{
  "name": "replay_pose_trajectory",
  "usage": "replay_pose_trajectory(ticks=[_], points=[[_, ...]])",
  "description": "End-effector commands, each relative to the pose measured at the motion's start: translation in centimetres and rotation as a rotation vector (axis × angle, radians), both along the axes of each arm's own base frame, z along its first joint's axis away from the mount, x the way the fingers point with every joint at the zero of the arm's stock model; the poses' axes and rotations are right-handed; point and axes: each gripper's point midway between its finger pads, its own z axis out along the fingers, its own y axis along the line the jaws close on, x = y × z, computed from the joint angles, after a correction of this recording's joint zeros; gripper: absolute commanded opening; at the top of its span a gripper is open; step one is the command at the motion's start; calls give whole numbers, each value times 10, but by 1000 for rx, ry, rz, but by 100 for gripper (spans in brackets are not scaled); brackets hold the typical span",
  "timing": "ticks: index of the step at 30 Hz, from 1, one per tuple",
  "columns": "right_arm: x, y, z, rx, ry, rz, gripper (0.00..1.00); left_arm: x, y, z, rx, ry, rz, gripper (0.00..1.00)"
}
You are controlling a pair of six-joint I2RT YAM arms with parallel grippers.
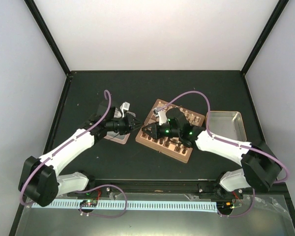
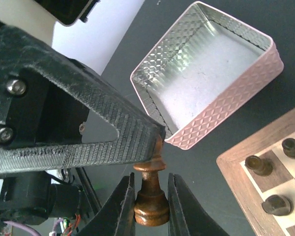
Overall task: Set up the chess pieces on the board
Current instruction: Place the chess piece on the chessboard.
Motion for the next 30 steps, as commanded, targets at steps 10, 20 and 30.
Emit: replay_pose_trajectory(ticks=[10,20,30], points=[[-18,-11,32,-22,-417,203,1,-54,-14,26,-32,-78,-388,40],[-37,-18,34,-84,-561,348,1,-60,-18,44,-124,-95,-453,35],[-46,-21,28,-111,-600,420,1,-56,-19,39,-128,-73,-448,27]])
